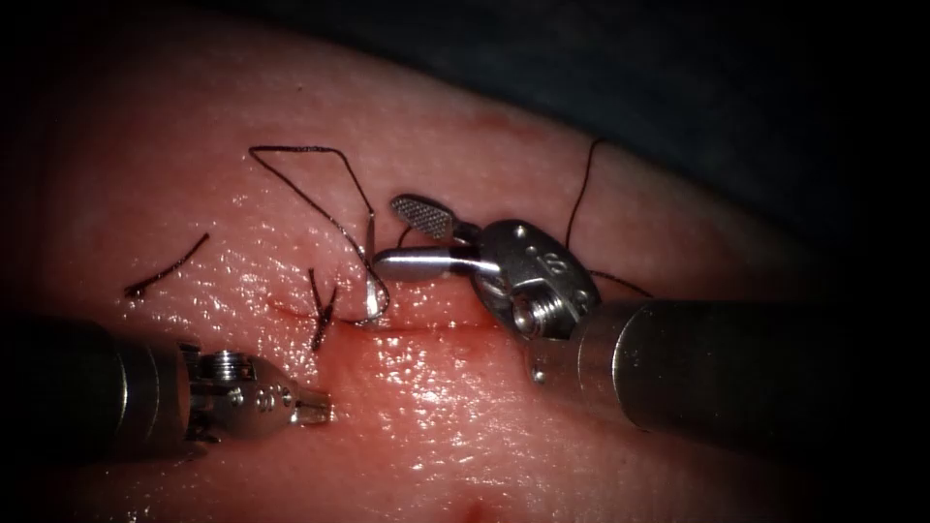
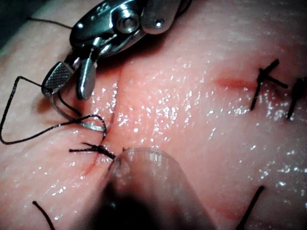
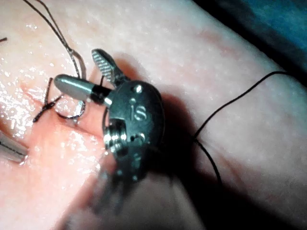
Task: Wound Closure
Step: With the right tool throw the needle through the bottom of the cut while the left gripper apposes.
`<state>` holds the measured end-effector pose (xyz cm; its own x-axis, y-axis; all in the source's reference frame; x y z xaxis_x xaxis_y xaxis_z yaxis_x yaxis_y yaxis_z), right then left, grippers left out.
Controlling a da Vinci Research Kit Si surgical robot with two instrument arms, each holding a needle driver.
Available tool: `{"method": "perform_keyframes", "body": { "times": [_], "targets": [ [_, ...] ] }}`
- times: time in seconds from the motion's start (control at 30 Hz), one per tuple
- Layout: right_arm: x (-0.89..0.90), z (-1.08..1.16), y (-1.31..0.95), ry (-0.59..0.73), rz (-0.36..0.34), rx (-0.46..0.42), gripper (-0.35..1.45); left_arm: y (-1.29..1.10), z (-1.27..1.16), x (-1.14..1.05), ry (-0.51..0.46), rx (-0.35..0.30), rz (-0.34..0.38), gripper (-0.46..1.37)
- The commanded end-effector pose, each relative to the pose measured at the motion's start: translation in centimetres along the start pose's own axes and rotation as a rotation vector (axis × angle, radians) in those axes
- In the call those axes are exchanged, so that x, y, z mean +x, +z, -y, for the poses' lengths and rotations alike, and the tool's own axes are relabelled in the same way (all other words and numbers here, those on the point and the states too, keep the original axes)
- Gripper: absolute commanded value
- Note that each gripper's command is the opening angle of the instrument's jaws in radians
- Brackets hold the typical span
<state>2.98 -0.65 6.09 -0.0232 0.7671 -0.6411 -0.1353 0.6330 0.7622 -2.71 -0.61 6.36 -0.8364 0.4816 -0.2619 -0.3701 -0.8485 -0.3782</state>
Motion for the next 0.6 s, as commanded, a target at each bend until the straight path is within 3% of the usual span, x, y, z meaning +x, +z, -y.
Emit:
{"method": "perform_keyframes", "body": {
  "times": [0.03, 0.4, 0.6],
  "targets": [
    [0.00, -0.01, 0.01, -0.005, 0.000, 0.017, 1.28, 0.00, 0.00, 0.00, 0.000, -0.006, 0.000, -0.35],
    [0.04, -0.15, 0.22, -0.100, 0.016, 0.073, 1.26, 0.00, 0.00, 0.00, 0.000, -0.007, 0.000, -0.35],
    [0.06, -0.17, 0.28, -0.158, 0.043, 0.060, 1.08, 0.00, 0.00, 0.00, 0.000, -0.007, 0.000, -0.35]
  ]
}}
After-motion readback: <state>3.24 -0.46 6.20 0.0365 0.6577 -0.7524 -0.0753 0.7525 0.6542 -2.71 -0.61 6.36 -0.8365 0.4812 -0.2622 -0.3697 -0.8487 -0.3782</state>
